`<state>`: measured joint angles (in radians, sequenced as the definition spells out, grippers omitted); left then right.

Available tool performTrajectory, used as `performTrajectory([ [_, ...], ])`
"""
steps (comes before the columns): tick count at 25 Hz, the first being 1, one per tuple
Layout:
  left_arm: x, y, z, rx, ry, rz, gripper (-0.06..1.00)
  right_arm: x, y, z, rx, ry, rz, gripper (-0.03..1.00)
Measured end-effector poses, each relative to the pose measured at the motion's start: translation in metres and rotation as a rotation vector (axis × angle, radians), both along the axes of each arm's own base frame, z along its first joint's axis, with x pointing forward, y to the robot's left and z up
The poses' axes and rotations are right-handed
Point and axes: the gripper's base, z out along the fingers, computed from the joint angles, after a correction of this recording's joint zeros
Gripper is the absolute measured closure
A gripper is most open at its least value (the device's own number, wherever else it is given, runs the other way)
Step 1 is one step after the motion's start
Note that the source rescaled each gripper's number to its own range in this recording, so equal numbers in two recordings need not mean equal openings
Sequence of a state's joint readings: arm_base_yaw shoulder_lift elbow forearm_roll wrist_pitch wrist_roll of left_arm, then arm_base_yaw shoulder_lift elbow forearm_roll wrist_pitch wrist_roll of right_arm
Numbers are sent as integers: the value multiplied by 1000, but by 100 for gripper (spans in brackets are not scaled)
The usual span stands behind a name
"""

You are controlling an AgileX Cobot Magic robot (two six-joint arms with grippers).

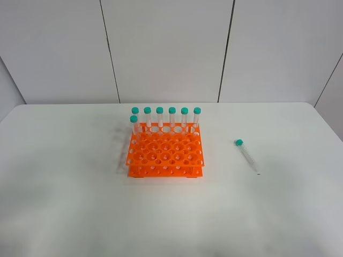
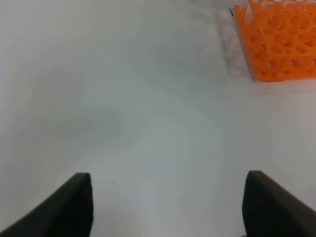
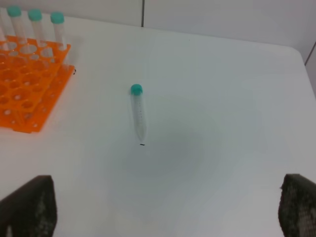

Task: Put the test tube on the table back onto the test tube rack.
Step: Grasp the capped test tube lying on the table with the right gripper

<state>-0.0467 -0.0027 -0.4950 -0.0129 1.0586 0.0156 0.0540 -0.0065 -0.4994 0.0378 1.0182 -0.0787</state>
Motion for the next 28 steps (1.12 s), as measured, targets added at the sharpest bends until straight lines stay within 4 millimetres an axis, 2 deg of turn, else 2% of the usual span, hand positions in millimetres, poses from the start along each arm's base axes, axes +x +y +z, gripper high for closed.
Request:
performTrajectory([
  [12,0,0,0,0,0,0,-3,1,0,1,4,3,-2,-3],
  [15,0,0,0,0,0,0,-3,14,1,13,13,40,-8,-1],
  [18,0,0,0,0,0,0,-3,45,2,32,10,120,-10,3],
  [22,0,0,0,0,0,0,-3,106,5,46,1,273,-14,3],
  [24,0,0,0,0,0,0,-3,142,7,42,-11,389,-13,3],
  [25,0,0,0,0,0,0,-3,175,9,37,-22,482,-9,3],
  [28,0,0,0,0,0,0,-3,226,12,16,-42,629,1,3],
])
